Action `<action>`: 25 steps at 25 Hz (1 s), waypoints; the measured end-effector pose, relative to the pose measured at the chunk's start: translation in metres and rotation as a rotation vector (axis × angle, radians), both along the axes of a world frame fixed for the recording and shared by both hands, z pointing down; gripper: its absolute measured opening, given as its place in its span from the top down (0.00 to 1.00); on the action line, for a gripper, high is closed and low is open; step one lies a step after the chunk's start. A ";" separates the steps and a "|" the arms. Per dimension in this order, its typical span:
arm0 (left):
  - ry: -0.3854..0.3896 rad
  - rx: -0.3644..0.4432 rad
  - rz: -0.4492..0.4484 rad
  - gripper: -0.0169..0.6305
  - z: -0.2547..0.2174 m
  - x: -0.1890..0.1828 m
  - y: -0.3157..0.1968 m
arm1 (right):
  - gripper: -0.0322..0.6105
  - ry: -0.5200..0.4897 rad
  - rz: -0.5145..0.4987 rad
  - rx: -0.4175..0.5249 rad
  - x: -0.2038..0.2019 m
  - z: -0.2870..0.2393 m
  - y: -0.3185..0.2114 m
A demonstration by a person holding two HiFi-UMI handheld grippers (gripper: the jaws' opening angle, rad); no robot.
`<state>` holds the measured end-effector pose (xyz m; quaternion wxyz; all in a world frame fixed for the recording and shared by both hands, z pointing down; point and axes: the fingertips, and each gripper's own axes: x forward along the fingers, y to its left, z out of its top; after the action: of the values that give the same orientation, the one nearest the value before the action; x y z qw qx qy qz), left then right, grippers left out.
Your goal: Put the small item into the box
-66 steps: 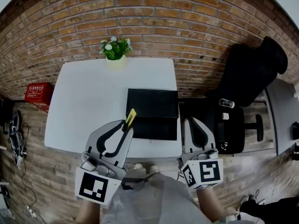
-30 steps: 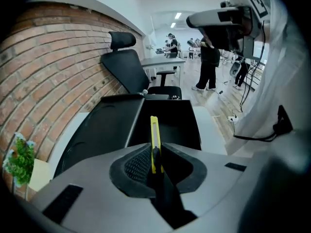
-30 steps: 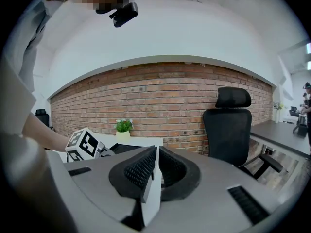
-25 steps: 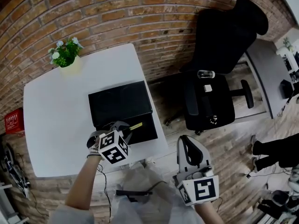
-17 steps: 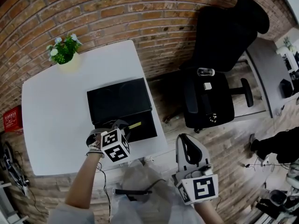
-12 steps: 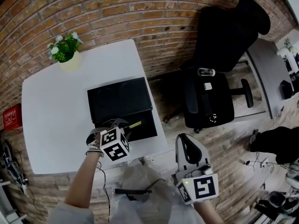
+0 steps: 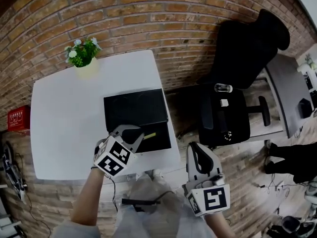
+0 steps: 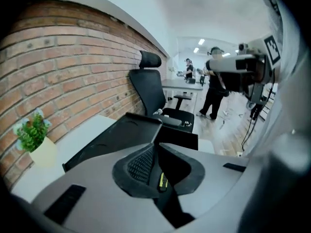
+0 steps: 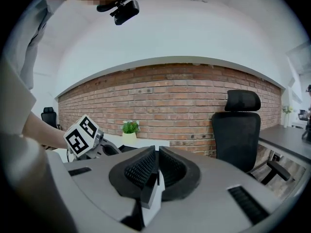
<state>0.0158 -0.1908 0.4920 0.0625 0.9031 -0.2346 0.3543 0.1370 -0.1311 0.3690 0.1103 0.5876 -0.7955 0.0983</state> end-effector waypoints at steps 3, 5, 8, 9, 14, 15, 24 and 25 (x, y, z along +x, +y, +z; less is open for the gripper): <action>0.088 0.053 -0.105 0.92 -0.035 -0.012 -0.003 | 0.87 0.003 -0.029 0.035 -0.008 -0.012 -0.004; 0.118 0.095 -0.154 0.93 -0.056 -0.021 -0.002 | 0.87 0.010 -0.050 0.061 -0.014 -0.020 -0.005; 0.170 0.144 -0.211 0.93 -0.087 -0.035 0.005 | 0.87 0.016 -0.077 0.099 -0.025 -0.034 -0.007; 0.189 0.160 -0.228 0.93 -0.098 -0.040 0.008 | 0.87 0.017 -0.085 0.111 -0.029 -0.038 -0.008; 0.276 0.252 -0.301 0.94 -0.151 -0.059 0.019 | 0.87 0.008 -0.134 0.162 -0.047 -0.056 -0.013; 0.291 0.278 -0.315 0.94 -0.161 -0.062 0.021 | 0.87 0.006 -0.144 0.171 -0.050 -0.059 -0.013; 0.430 0.443 -0.434 0.95 -0.228 -0.088 0.050 | 0.87 0.002 -0.199 0.217 -0.073 -0.074 -0.015; 0.433 0.445 -0.440 0.95 -0.230 -0.090 0.054 | 0.87 0.003 -0.203 0.219 -0.074 -0.074 -0.015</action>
<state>-0.0742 -0.1365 0.2622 -0.0122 0.8765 -0.4756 0.0737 0.0633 -0.1457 0.2949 0.0561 0.5130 -0.8566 -0.0019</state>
